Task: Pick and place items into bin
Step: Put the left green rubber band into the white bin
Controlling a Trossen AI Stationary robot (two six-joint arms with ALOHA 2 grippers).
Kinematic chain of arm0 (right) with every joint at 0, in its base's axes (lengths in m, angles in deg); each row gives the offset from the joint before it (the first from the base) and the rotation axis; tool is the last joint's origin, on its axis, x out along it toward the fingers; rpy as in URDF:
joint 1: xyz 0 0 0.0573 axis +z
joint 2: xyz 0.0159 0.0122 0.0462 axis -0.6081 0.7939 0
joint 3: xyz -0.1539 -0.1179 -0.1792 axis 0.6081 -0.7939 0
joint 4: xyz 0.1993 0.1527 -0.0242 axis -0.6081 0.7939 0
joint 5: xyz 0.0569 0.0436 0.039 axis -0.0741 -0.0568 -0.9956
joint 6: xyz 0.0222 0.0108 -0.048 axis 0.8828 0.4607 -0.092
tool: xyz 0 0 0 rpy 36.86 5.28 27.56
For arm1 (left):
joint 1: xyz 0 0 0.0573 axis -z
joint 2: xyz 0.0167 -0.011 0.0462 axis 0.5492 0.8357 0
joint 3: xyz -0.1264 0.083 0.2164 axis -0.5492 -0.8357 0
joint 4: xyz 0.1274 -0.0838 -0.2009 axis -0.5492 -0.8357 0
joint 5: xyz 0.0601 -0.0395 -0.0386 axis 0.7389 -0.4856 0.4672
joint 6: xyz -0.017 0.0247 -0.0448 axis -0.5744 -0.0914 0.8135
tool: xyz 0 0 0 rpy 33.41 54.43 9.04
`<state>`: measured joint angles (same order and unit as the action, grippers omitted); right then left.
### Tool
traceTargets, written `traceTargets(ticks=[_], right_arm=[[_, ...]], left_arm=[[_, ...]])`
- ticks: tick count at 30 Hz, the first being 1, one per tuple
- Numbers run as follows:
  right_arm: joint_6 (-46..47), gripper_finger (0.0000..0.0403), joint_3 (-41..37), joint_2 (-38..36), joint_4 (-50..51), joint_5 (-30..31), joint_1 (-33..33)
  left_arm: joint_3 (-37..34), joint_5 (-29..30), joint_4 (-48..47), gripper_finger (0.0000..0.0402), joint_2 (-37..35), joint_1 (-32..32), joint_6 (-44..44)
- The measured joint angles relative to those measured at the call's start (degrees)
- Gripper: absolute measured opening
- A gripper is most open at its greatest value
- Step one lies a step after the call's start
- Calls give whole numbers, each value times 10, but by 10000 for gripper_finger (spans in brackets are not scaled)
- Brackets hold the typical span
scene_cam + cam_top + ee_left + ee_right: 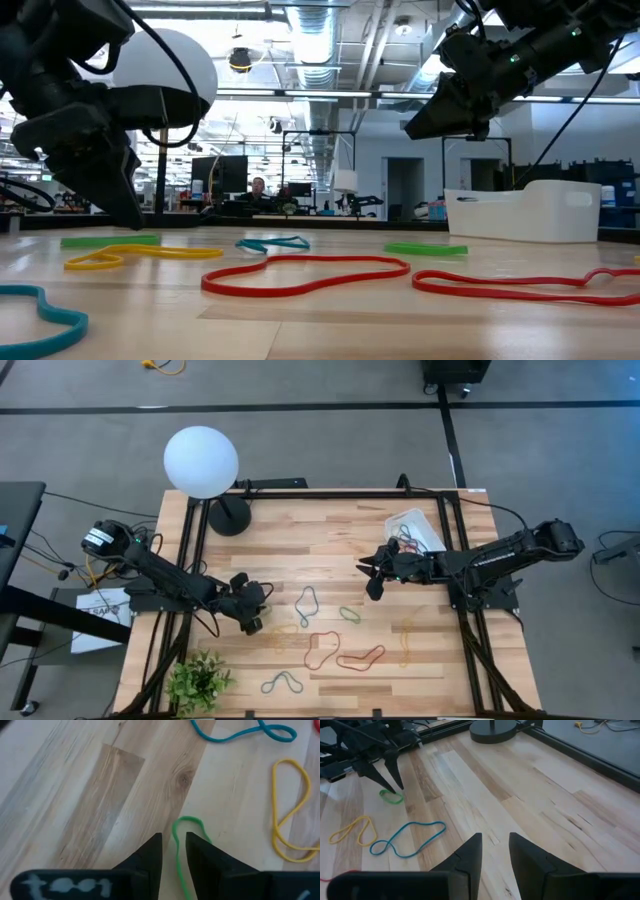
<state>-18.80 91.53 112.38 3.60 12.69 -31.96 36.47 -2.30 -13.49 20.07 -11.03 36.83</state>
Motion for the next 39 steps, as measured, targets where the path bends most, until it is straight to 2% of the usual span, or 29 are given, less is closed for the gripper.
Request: traceTargets(ticks=[16, 23, 32, 39], right_arm=[[0, 93, 0, 0, 0, 0, 0], [0, 93, 0, 0, 0, 0, 0], [0, 93, 0, 0, 0, 0, 0], [0, 93, 0, 0, 0, 0, 0]], left_arm=[[0, -1, 0, 75, 0, 0, 3], [0, -40, -1, 75, 0, 0, 16], [0, -25, -18, 75, 0, 0, 18], [0, -49, -22, 75, 0, 0, 29]])
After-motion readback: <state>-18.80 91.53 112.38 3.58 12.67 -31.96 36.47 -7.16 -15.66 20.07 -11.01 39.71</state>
